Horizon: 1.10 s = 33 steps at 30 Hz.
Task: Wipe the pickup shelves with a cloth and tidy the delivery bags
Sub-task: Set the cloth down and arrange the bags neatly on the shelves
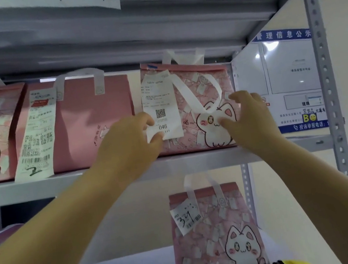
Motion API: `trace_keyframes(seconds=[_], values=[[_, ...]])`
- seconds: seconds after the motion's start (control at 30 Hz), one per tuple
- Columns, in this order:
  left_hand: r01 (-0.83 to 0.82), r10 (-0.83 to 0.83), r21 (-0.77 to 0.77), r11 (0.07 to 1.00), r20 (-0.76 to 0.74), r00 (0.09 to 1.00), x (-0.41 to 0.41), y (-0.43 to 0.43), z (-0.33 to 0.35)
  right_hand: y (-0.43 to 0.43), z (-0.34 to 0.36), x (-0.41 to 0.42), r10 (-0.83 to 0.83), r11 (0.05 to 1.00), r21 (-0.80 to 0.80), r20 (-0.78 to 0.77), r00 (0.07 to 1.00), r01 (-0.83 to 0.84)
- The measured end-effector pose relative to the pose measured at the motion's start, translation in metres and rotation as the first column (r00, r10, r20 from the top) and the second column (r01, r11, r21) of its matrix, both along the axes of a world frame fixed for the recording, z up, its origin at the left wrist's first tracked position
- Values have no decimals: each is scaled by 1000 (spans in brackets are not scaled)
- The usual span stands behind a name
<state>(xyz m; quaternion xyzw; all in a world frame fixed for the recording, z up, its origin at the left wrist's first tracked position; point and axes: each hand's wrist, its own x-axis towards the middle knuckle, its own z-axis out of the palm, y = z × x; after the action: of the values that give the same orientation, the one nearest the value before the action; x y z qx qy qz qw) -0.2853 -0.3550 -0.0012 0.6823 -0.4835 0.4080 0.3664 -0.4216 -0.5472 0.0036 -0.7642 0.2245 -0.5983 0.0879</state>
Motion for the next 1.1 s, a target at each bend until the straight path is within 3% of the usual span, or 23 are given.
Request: trace_keyframes(seconds=[0.23,0.47,0.73,0.9,1.1], values=[[177,-177,-18,984,27,984,-15,25,-41,60,-38,-9,222,972,-121,164,961,-203],[270,-262,31,962,-161,952,-6,57,-107,116,-95,3,353,935,-73,173,919,-346],[173,-87,154,973,-447,890,44,105,-196,160,-173,57,472,869,156,17,881,-469],[46,58,155,987,-604,795,76,149,-247,184,-216,103,607,762,334,-74,791,-554],[-137,204,152,979,-683,701,117,205,-281,208,-259,167,717,655,506,-181,673,-562]])
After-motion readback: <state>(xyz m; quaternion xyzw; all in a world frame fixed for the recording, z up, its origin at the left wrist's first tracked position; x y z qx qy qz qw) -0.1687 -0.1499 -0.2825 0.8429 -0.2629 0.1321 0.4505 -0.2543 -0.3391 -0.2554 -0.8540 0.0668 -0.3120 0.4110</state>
